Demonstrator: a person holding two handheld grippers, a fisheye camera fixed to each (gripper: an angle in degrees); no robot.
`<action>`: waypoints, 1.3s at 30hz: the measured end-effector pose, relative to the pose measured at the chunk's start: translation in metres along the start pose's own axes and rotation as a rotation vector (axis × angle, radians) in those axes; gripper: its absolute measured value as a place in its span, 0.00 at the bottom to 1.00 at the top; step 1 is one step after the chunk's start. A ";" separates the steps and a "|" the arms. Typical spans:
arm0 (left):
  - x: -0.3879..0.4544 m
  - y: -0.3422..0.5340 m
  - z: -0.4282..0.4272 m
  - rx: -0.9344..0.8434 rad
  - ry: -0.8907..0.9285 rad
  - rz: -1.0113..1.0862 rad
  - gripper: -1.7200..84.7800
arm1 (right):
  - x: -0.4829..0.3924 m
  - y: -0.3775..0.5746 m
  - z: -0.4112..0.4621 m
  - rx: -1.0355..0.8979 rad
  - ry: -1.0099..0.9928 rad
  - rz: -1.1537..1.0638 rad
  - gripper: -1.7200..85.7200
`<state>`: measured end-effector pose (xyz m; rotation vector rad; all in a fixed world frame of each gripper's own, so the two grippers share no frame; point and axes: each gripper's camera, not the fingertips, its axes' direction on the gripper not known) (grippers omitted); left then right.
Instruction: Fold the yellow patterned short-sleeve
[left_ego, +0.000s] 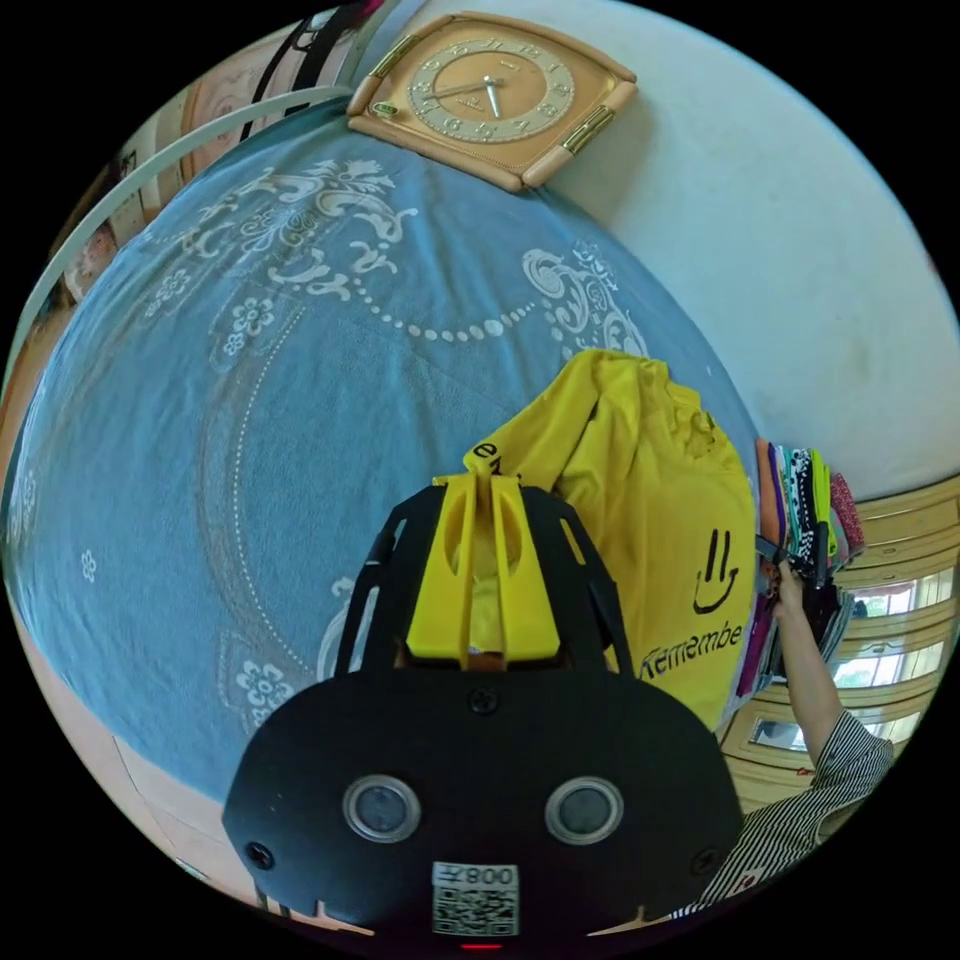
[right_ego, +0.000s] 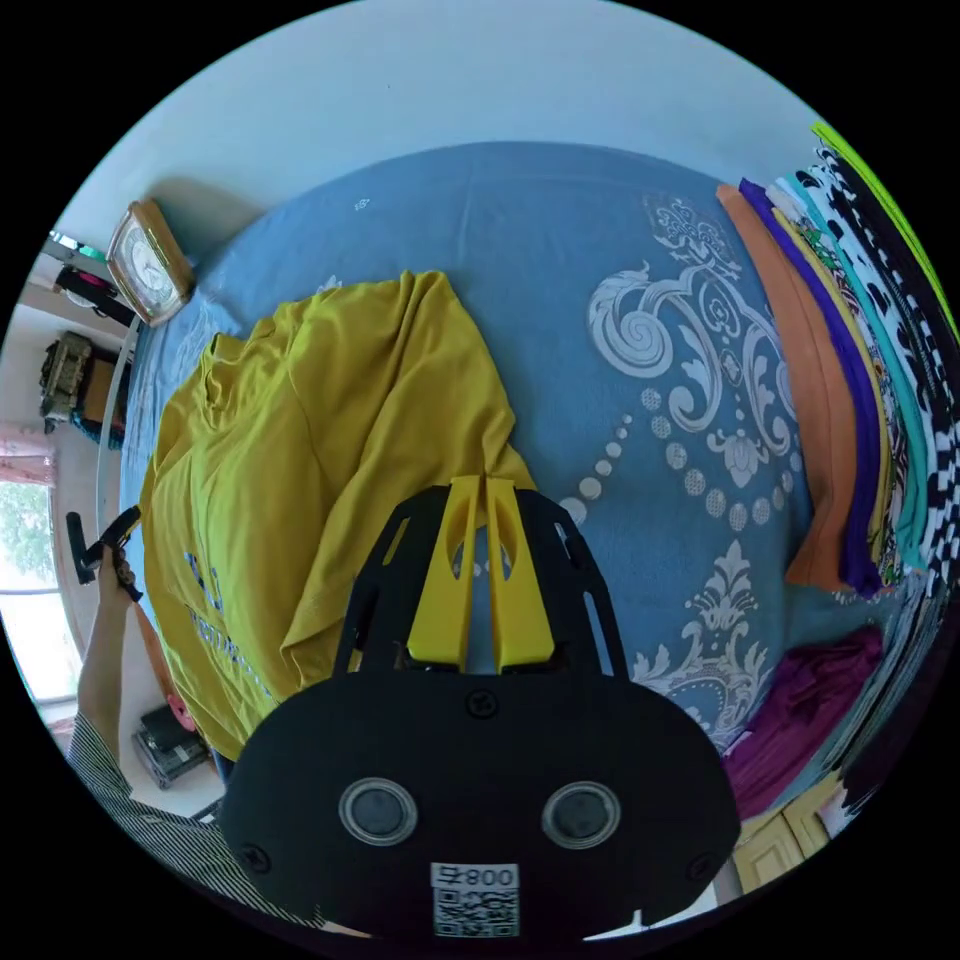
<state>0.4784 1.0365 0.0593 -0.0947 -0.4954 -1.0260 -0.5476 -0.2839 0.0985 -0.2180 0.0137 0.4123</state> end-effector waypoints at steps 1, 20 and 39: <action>0.002 -0.002 0.002 0.014 0.017 -0.005 0.06 | -0.007 0.001 0.002 -0.005 -0.001 -0.009 0.03; 0.026 -0.057 0.004 0.187 -0.095 -0.059 0.07 | -0.099 -0.016 -0.067 -0.042 0.339 0.048 0.02; 0.007 0.021 0.114 0.060 0.292 -0.293 0.08 | -0.103 0.155 -0.029 -0.006 -0.010 0.131 0.09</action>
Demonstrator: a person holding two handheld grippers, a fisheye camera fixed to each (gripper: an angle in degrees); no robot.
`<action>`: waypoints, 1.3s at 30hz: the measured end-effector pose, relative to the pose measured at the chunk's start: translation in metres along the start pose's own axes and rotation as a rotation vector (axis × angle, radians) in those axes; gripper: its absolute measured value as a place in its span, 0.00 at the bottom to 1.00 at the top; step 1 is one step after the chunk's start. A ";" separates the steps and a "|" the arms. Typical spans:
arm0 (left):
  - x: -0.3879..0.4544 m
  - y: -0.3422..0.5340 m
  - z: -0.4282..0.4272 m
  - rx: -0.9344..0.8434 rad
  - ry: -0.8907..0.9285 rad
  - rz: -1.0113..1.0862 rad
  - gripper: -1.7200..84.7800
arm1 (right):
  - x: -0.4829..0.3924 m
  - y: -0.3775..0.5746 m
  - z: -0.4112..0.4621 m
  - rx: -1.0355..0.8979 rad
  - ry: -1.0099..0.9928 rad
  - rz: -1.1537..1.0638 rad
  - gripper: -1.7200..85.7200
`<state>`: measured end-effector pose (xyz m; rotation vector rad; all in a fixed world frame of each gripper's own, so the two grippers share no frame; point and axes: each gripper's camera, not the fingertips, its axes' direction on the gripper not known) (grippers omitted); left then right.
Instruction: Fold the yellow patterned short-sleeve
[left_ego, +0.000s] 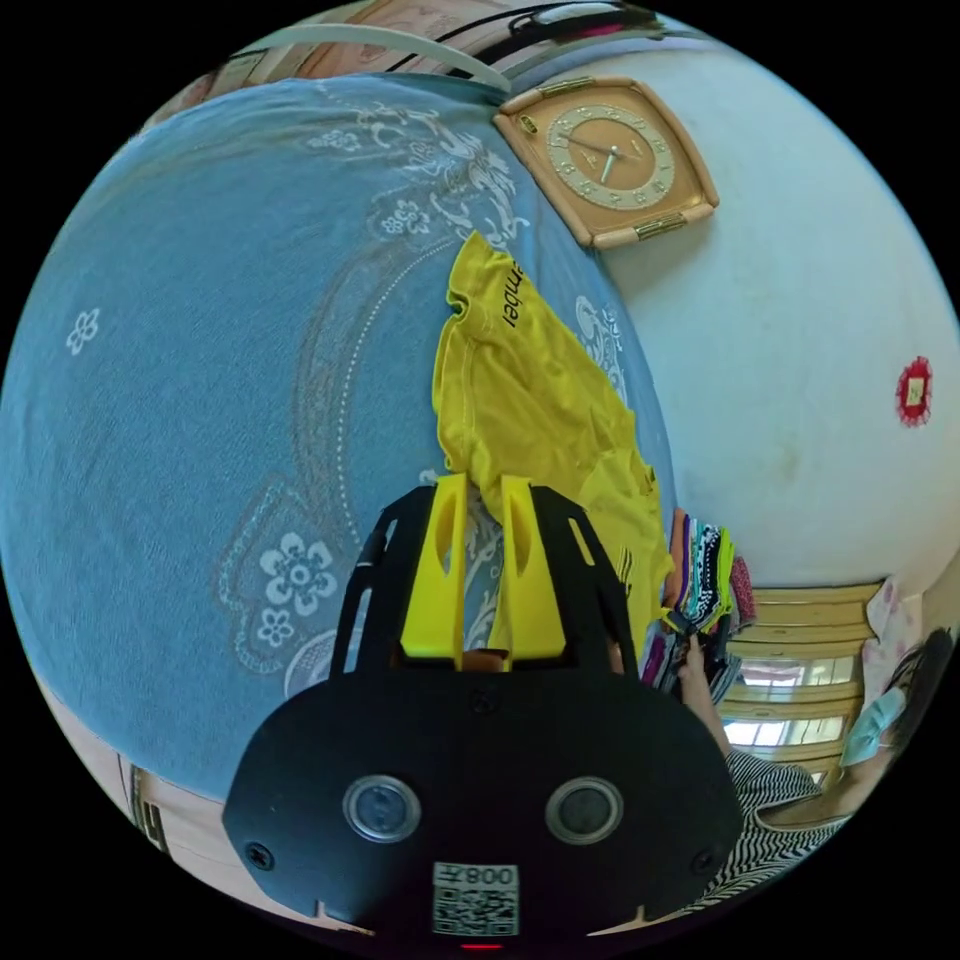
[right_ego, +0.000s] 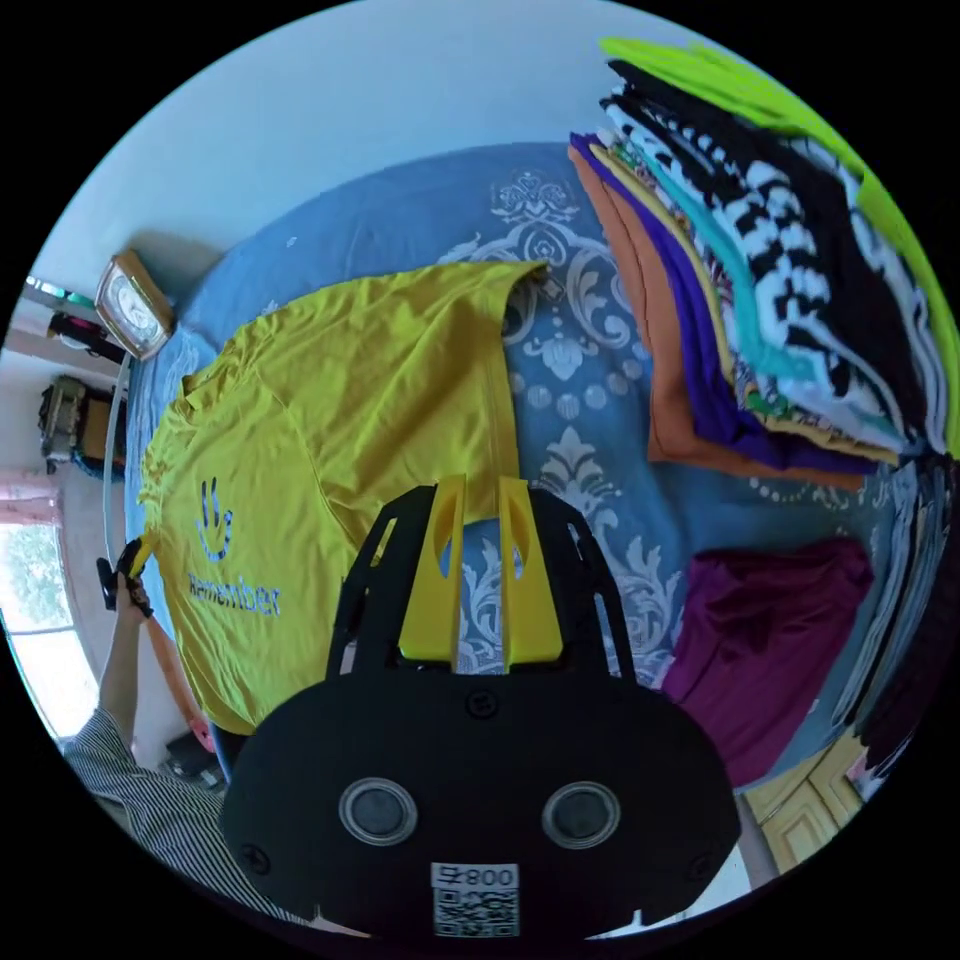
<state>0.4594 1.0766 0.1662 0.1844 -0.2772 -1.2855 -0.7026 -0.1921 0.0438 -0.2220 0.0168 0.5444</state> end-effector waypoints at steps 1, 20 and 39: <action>0.003 -0.001 0.005 -0.014 0.003 -0.008 0.06 | 0.000 0.001 0.003 -0.010 -0.007 0.007 0.09; 0.074 0.024 0.009 0.080 -0.045 -0.039 0.06 | 0.001 0.018 -0.059 -0.043 -0.077 0.086 0.03; 0.382 -0.063 0.170 -0.142 -0.105 0.617 0.14 | -0.341 -0.165 -0.128 0.121 0.011 -0.574 0.08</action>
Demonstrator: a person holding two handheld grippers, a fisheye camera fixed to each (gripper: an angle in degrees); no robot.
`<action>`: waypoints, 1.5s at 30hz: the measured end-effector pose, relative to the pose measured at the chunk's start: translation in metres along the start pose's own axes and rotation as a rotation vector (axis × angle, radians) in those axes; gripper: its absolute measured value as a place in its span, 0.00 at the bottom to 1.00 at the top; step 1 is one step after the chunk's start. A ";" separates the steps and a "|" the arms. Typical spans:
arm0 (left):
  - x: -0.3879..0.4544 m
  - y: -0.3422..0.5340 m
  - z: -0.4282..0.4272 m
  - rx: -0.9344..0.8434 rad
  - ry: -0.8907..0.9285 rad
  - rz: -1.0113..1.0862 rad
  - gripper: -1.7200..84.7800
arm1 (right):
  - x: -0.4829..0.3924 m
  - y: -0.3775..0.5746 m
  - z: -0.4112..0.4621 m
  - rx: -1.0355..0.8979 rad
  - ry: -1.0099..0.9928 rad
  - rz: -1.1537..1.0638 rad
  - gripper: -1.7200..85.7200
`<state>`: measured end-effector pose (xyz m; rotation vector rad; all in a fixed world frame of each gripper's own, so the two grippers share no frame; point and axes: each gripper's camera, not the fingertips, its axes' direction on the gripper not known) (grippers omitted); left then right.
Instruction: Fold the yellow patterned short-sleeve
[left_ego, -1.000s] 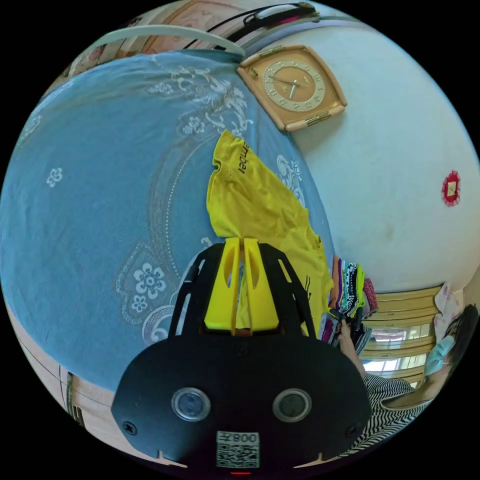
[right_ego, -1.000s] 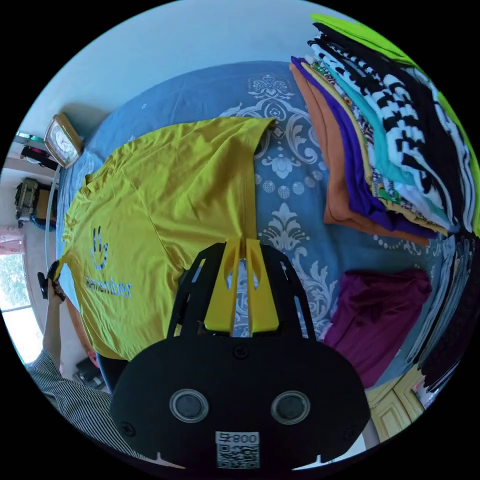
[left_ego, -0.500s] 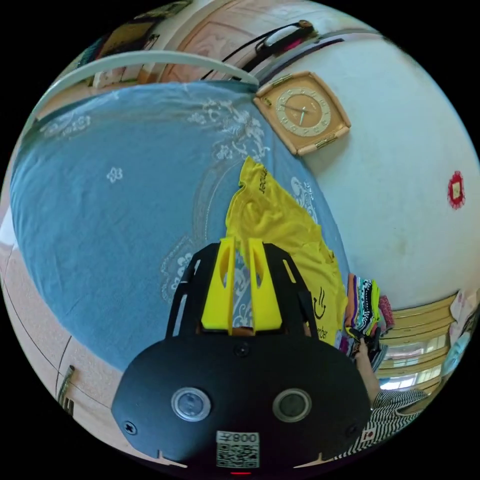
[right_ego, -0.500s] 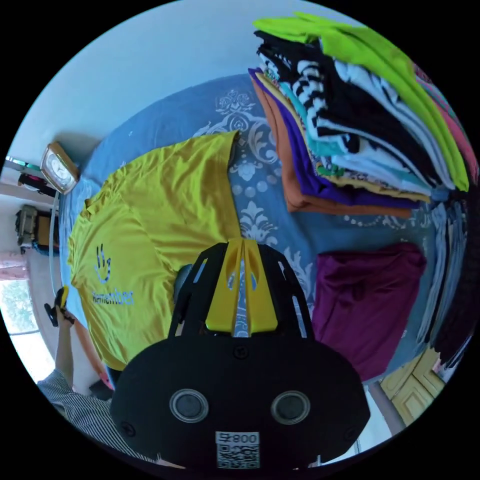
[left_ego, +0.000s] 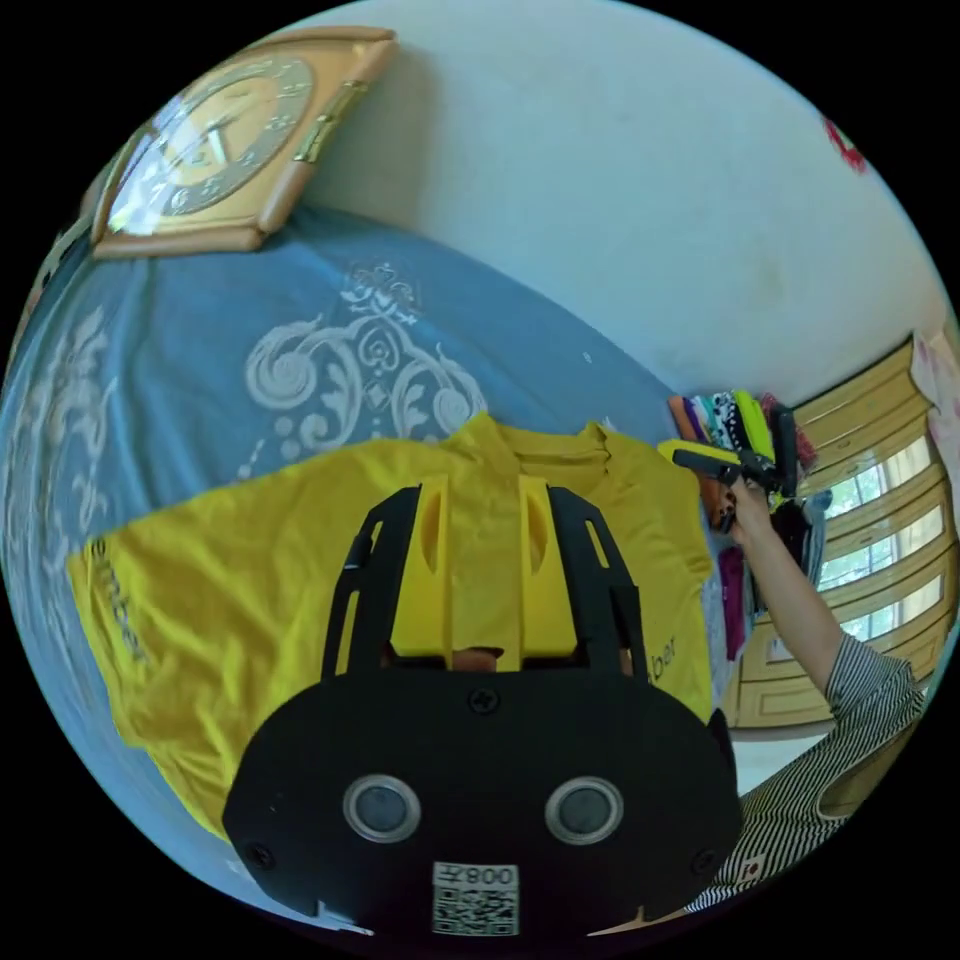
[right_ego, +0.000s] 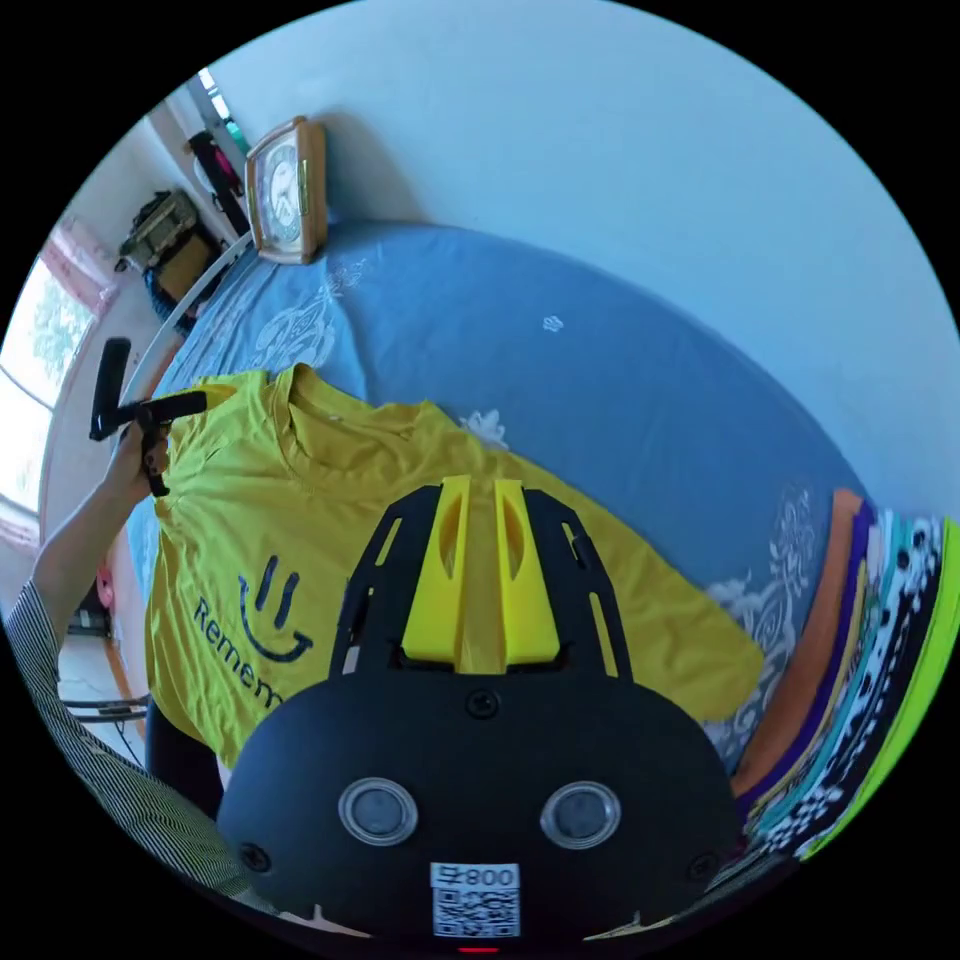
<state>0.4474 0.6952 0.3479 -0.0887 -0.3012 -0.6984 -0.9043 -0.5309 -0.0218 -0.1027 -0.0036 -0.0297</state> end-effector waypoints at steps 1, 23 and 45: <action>0.011 -0.015 0.008 -0.020 -0.022 0.028 0.14 | -0.004 -0.009 0.000 0.000 -0.003 -0.016 0.08; 0.087 -0.022 0.020 -0.037 -0.175 0.052 0.08 | -0.010 -0.077 -0.101 -0.067 0.047 -0.018 0.02; 0.060 0.218 -0.062 0.107 -0.143 0.031 0.06 | 0.058 0.074 -0.293 0.022 0.026 0.092 0.02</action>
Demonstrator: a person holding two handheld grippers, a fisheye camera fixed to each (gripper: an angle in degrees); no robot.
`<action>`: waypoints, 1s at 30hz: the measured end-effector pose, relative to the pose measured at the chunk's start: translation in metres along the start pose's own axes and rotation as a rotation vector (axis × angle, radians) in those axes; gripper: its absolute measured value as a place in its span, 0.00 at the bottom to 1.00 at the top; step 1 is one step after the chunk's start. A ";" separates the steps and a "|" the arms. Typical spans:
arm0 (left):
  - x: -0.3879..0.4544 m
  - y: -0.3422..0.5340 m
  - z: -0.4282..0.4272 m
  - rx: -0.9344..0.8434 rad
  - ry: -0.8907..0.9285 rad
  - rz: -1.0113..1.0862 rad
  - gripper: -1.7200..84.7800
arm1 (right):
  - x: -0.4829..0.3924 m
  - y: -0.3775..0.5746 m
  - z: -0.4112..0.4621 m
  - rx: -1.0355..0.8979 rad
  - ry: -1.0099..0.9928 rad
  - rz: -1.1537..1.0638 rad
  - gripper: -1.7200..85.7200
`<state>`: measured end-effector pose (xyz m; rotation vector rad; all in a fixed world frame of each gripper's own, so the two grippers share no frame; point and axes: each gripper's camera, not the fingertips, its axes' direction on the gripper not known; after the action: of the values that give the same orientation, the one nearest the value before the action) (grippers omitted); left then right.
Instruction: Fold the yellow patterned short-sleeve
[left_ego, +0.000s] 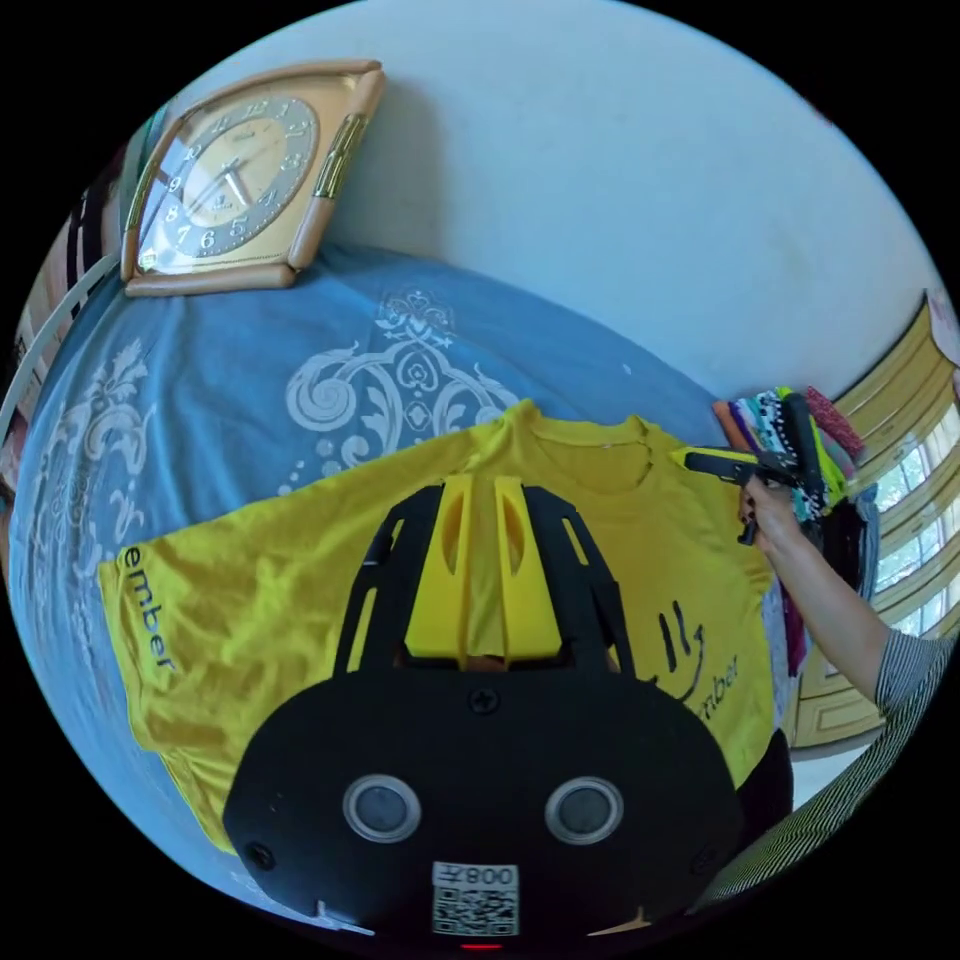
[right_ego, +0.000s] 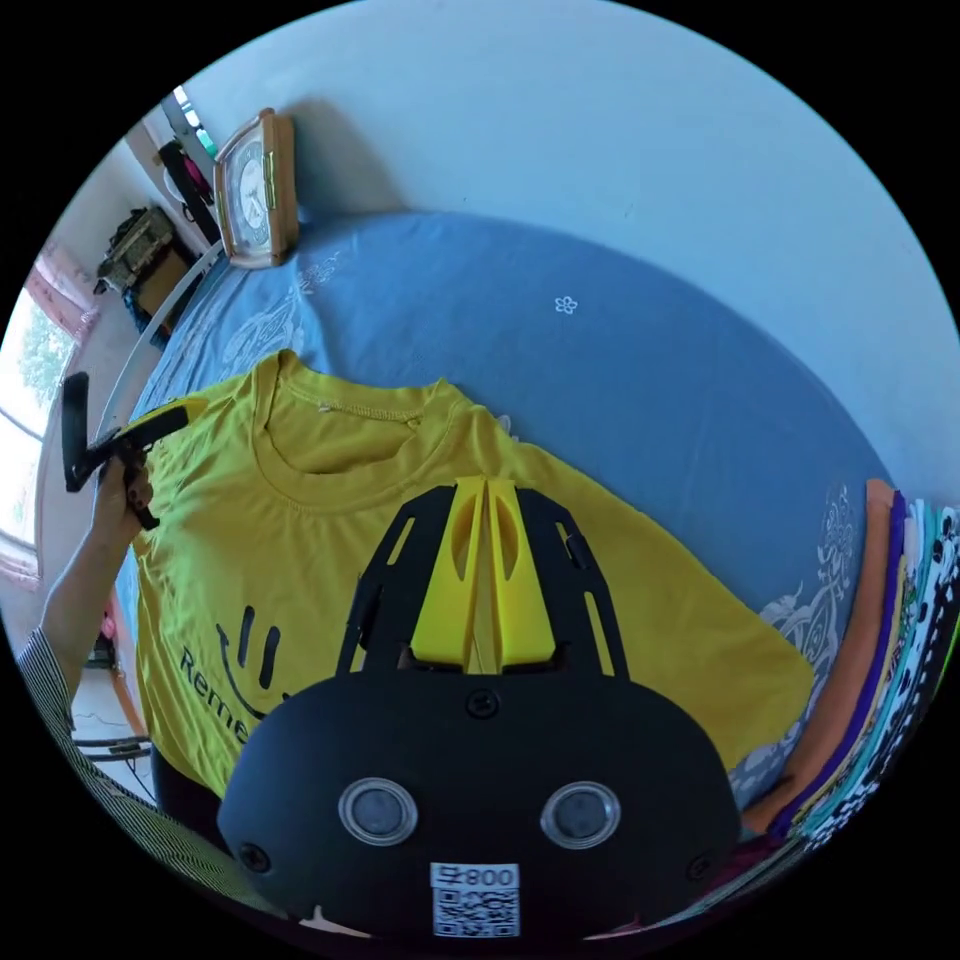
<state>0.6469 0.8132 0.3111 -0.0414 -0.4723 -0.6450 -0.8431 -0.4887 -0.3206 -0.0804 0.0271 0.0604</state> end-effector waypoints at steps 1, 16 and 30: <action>0.000 0.021 -0.013 0.019 0.021 0.007 0.06 | 0.003 0.007 -0.010 0.018 0.005 0.005 0.02; -0.050 0.371 -0.163 -0.053 0.177 -0.333 0.09 | 0.067 0.405 -0.245 -0.053 -0.233 0.222 0.02; -0.085 0.598 -0.221 -0.187 0.253 -0.587 0.15 | 0.112 0.701 -0.354 -0.168 -0.363 0.512 0.02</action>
<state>1.0295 1.3013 0.1408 0.0041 -0.1708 -1.2532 -0.7831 0.1869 -0.7326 -0.2283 -0.3215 0.5888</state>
